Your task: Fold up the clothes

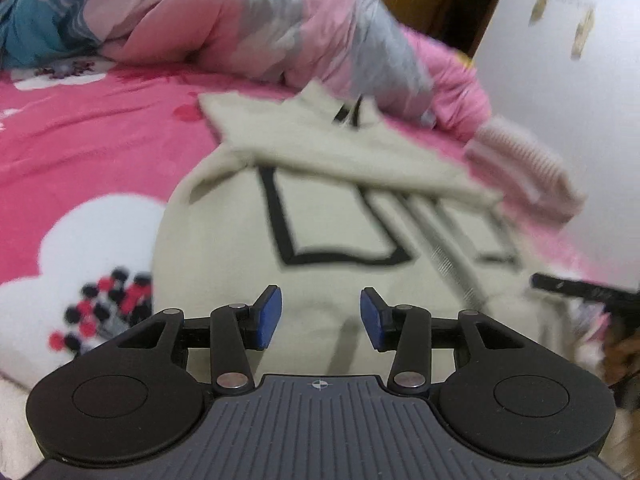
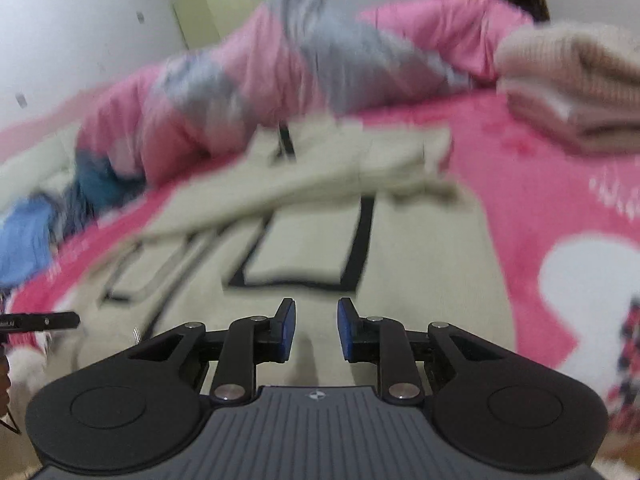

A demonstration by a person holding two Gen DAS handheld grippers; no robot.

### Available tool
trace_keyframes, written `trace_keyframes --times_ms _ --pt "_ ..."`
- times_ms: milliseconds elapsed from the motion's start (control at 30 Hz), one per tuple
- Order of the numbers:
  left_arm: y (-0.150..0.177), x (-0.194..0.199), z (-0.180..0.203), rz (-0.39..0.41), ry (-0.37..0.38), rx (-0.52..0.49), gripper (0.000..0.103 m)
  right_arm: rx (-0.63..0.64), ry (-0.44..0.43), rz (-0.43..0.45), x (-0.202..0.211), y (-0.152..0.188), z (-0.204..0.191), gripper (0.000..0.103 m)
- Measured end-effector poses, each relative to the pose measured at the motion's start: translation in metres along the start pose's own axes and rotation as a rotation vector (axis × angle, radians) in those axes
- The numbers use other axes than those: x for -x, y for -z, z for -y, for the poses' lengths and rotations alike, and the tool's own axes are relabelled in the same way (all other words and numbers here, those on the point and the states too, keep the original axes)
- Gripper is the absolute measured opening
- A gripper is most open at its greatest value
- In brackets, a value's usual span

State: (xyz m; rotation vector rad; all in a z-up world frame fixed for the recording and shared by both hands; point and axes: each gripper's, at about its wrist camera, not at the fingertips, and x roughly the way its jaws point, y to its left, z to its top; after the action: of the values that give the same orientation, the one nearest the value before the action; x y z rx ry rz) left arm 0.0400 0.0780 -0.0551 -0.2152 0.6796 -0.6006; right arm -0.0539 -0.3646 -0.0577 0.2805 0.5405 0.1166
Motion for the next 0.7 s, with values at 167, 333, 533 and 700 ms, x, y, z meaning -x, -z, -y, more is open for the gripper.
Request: trace_keyframes --times_ms 167,333,533,700 --pt "-0.013 -0.027 -0.026 0.013 -0.094 0.1 0.046 -0.021 0.076 0.015 -0.022 0.0 0.025 0.019" --pt "-0.028 -0.032 -0.041 0.017 -0.073 0.174 0.05 -0.163 0.027 0.031 -0.019 -0.003 0.051 0.013" --pt "-0.042 -0.045 -0.062 0.018 -0.095 0.268 0.049 -0.098 0.02 0.054 -0.041 -0.026 0.051 0.013" --pt "-0.048 -0.051 -0.076 0.003 -0.105 0.313 0.047 -0.162 0.006 0.031 -0.062 -0.016 0.073 0.008"
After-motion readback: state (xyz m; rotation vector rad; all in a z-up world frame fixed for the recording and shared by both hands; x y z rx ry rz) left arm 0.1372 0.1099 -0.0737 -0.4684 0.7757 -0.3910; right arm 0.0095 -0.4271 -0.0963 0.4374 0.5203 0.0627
